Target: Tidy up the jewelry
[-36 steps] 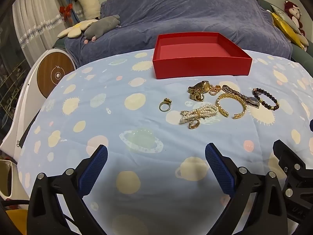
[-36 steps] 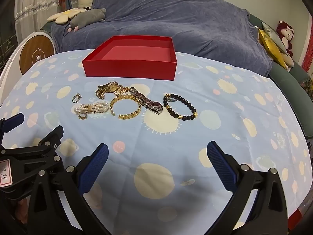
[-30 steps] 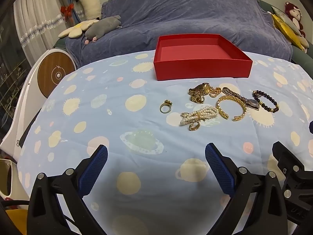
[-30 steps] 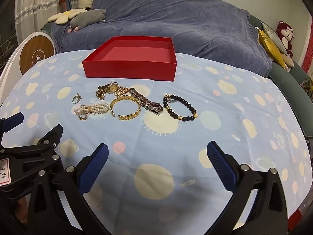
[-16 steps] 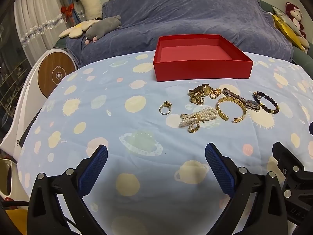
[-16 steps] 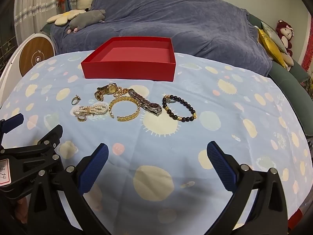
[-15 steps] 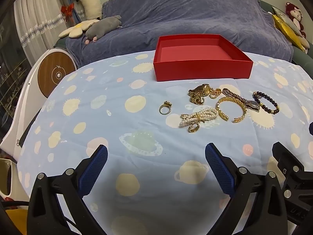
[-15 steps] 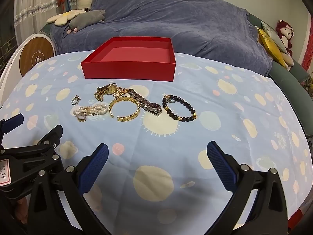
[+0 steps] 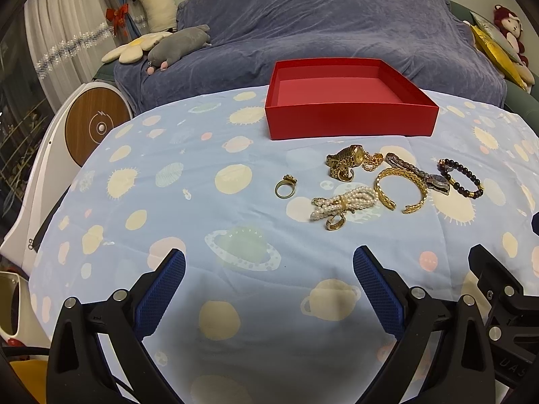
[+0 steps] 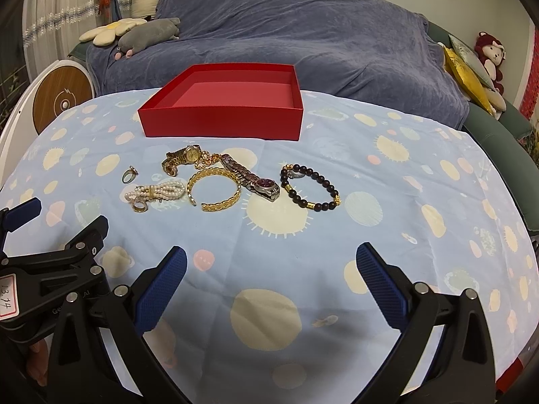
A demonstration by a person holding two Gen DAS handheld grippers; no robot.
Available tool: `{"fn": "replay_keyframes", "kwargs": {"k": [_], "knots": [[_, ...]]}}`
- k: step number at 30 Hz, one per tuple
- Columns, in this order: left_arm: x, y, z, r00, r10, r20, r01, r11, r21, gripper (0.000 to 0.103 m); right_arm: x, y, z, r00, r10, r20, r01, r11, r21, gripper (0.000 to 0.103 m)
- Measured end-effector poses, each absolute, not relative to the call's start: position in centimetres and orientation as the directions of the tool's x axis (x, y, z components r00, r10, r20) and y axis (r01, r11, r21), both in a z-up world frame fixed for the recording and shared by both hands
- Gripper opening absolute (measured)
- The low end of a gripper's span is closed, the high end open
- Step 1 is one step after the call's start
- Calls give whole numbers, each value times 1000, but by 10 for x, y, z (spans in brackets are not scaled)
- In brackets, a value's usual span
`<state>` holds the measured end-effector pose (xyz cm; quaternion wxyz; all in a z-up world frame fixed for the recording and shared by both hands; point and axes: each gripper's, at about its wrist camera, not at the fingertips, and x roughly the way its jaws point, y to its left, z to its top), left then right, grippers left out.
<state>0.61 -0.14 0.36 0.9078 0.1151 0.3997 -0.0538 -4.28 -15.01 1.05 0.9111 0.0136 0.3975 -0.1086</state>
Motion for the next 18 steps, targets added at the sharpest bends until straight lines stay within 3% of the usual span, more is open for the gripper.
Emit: {"fn": "replay_keyframes", "kwargs": {"k": [18], "knots": [[9,1,3,676,-3,-737,186,968,167,97,-41,-151,9,661,-184,-728,209,976,-57,98]]}}
